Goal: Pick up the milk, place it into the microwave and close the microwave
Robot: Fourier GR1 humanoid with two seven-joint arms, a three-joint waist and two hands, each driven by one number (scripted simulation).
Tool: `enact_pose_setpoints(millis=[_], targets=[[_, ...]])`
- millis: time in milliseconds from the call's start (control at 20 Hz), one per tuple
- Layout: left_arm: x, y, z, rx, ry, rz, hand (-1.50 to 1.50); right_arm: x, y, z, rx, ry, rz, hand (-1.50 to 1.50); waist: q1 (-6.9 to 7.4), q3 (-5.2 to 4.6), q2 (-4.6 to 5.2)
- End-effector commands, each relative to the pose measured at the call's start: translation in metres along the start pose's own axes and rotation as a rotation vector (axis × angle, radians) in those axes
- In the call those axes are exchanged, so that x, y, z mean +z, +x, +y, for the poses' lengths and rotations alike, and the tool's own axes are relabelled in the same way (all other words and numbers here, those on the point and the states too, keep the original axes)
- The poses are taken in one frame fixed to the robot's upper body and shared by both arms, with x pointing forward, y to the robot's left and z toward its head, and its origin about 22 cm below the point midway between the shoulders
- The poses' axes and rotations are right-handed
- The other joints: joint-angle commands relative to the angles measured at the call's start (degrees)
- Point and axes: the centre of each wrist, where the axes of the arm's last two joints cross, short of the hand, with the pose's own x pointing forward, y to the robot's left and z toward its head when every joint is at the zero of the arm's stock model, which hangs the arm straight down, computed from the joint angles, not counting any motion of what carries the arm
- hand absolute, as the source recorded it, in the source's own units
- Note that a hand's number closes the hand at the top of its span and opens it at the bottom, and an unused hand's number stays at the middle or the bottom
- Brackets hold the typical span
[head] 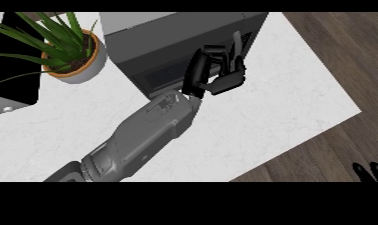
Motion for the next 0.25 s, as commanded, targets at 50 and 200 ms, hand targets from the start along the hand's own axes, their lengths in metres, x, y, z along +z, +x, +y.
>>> enact_pose_setpoints(millis=[50, 200], targets=[[-0.0203, 0.0101, 0.0046, -0.013, 0.016, 0.006, 1.5, 0.0007, 0.0038, -0.0002, -0.02, 0.026, -0.003, -1.5, -0.6, 0.12, 0.7], [-0.018, 0.0078, 0.0046, -0.001, 0.012, 0.002, 1.5, -0.0012, 0.0086, -0.0004, -0.019, 0.036, -0.002, -1.5, -0.86, -0.02, 0.89]])
